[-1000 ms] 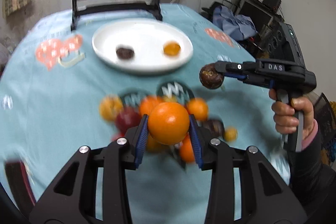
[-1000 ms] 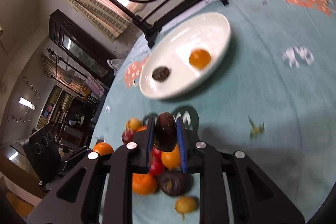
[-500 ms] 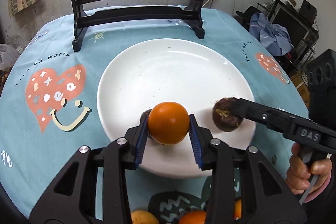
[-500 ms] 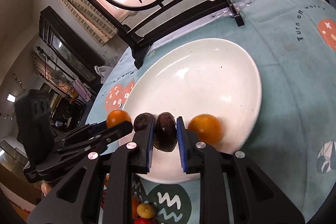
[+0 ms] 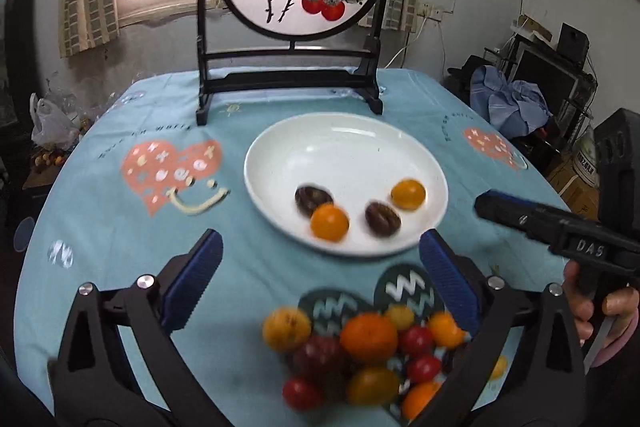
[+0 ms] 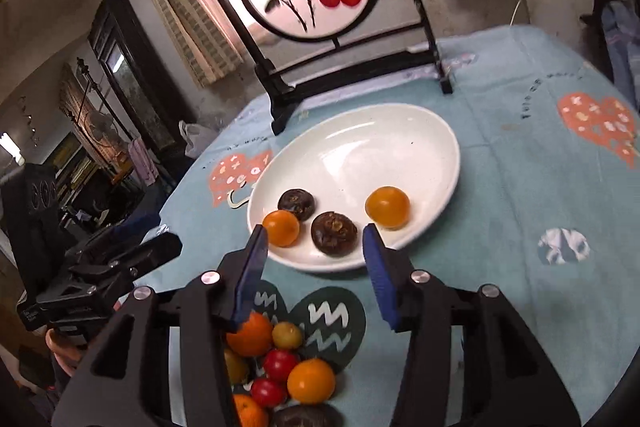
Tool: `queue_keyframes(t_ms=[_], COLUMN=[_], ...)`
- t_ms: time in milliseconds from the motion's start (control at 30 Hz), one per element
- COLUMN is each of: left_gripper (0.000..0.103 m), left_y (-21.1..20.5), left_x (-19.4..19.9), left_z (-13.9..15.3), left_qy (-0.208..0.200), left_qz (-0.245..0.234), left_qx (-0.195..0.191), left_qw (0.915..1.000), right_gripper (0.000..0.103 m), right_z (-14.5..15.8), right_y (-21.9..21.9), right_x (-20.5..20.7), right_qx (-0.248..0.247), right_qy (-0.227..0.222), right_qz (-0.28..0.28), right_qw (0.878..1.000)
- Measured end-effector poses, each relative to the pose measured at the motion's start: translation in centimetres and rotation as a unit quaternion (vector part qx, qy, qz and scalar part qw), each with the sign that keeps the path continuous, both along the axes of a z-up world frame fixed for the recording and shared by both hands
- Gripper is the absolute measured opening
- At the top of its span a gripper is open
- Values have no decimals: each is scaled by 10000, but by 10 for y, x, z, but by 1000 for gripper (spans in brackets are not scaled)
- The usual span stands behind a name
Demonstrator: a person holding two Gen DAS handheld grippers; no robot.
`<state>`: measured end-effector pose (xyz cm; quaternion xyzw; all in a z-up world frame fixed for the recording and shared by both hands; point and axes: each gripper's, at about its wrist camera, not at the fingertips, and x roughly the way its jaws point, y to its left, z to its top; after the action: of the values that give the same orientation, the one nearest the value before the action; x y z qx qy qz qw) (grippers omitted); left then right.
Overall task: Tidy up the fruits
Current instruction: 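Grasp the yellow-green fruit with the right gripper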
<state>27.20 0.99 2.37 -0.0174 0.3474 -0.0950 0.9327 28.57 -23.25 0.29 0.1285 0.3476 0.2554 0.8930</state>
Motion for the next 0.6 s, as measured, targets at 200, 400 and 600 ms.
queue_keyframes(t_ms=[200, 400, 600], left_gripper=[101, 101, 101], left_y=[13, 10, 4], left_x=[-53, -86, -90], left_z=[-26, -51, -50], left_qy=[141, 244, 219], left_qz=[-12, -158, -312], left_qx=[-190, -206, -185], left_qw=[9997, 9994, 9991], right_gripper=[50, 50, 50], right_z=[-22, -49, -61], right_y=[-4, -2, 14], right_x=[-54, -85, -109], right_qx=[-331, -897, -1751], right_qy=[59, 786, 706], right_qz=[-3, 52, 106], right_qw=[9994, 9928, 9820])
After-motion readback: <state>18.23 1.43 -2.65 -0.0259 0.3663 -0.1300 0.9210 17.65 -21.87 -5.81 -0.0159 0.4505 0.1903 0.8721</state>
